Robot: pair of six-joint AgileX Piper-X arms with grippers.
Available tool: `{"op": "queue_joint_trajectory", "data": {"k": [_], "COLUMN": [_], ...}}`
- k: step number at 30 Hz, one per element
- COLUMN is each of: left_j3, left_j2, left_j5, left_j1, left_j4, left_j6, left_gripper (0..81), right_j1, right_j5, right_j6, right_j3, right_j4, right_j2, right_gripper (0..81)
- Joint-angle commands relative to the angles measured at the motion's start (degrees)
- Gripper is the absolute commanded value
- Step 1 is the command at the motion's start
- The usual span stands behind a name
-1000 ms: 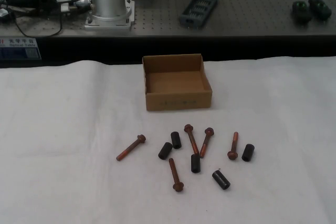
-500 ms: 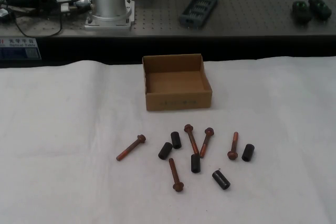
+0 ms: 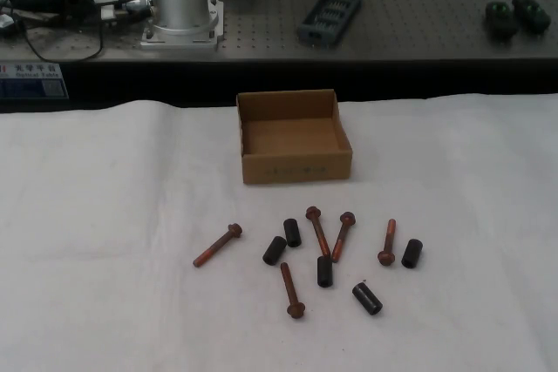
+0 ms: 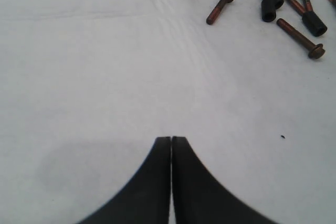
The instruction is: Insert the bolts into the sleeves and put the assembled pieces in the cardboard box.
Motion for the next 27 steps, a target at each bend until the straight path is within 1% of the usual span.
{"op": "queue_joint_trajectory", "data": {"k": [1,9,12,15,17,19,22,24,27], "left_j3": [-0.5,-0.5,-0.5,-0.5,-0.5,-0.5,-0.5,-0.5,-0.5], "left_j2": [-0.1,-0.1,-0.1,-0.1,-0.1,-0.1,-0.1,-0.1,-0.1], "left_j5": [0.0,0.0,1.9,5.7,6.5,6.4,6.4,6.4,6.4], "left_j1": [0.1,0.1,0.1,0.1,0.1,0.1,0.1,0.1,0.1], "left_j4": [5.3,4.8,4.8,3.9,1.8,-0.8,-3.5,-3.8,-3.7], "left_j6": [0.4,0.2,-1.5,-9.0,-18.8,-30.2,-43.7,-47.9,-50.8], "left_gripper": [0.7,0.7,0.7,0.7,0.7,0.7,0.7,0.7,0.7], "right_j1": [-0.5,-0.5,-0.5,-0.5,-0.5,-0.5,-0.5,-0.5,-0.5], "right_j5": [-0.1,-0.1,-0.1,-0.1,-0.1,-0.1,-0.1,-0.1,-0.1], "right_j6": [-0.5,-0.5,-0.5,-0.5,1.4,6.4,13.6,19.0,29.2], "right_j3": [-0.5,-0.5,-0.5,-0.5,-0.5,-0.5,-0.5,-0.5,-0.5], "right_j4": [-0.6,-1.5,-3.4,-4.3,-5.3,-5.8,-5.8,-5.8,-5.8], "right_j2": [-0.2,-0.2,-0.2,-0.2,-0.2,-0.2,-0.2,-0.2,-0.2], "right_gripper": [2.9,2.9,2.9,2.9,2.9,2.9,2.9,2.9,2.9]}}
